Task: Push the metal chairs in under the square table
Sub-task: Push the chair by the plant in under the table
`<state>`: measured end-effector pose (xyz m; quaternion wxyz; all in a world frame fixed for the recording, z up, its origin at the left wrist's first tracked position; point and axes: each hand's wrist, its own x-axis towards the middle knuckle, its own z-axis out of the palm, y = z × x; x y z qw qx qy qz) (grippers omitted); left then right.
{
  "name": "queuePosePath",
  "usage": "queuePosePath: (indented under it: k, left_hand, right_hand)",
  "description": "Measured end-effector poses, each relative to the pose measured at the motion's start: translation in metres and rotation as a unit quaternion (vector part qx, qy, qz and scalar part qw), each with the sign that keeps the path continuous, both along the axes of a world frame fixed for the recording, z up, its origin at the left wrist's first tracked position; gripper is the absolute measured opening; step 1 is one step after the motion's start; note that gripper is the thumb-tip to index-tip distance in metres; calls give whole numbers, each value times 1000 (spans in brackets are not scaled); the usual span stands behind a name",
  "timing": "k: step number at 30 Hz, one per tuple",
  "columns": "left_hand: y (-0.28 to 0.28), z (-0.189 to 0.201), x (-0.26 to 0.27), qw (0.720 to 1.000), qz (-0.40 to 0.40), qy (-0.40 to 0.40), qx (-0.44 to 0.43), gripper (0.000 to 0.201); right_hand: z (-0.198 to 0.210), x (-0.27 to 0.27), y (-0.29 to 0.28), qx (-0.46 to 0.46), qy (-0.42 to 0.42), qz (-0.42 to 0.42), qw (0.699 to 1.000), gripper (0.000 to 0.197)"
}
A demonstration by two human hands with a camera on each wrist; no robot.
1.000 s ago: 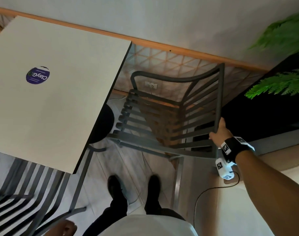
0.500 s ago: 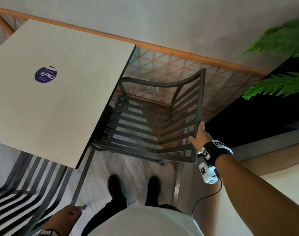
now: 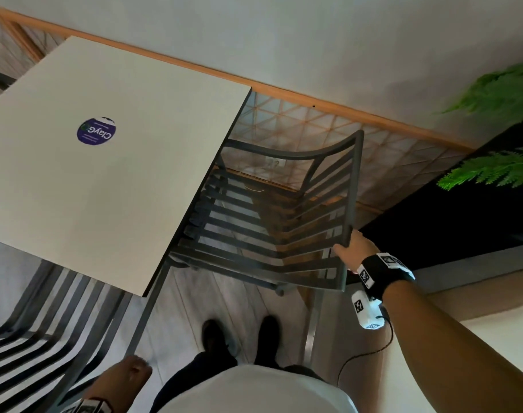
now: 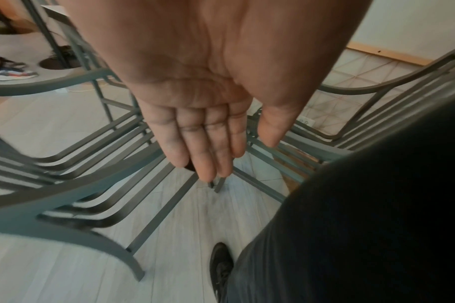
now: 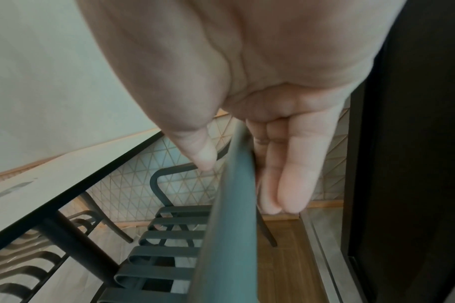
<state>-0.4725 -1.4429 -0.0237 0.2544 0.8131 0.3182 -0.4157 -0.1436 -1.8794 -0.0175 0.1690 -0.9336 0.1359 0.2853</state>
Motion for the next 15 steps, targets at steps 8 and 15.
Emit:
queuePosePath:
  k: [8, 15]
  left_hand:
    - [3, -26, 65, 990, -138, -26, -31, 20]
    - [-45, -8, 139, 976, -202, -70, -50, 25]
  right_hand:
    - [40, -30, -6, -50, -37, 26, 998, 43]
    - [35, -23, -7, -52, -30, 37, 998, 36]
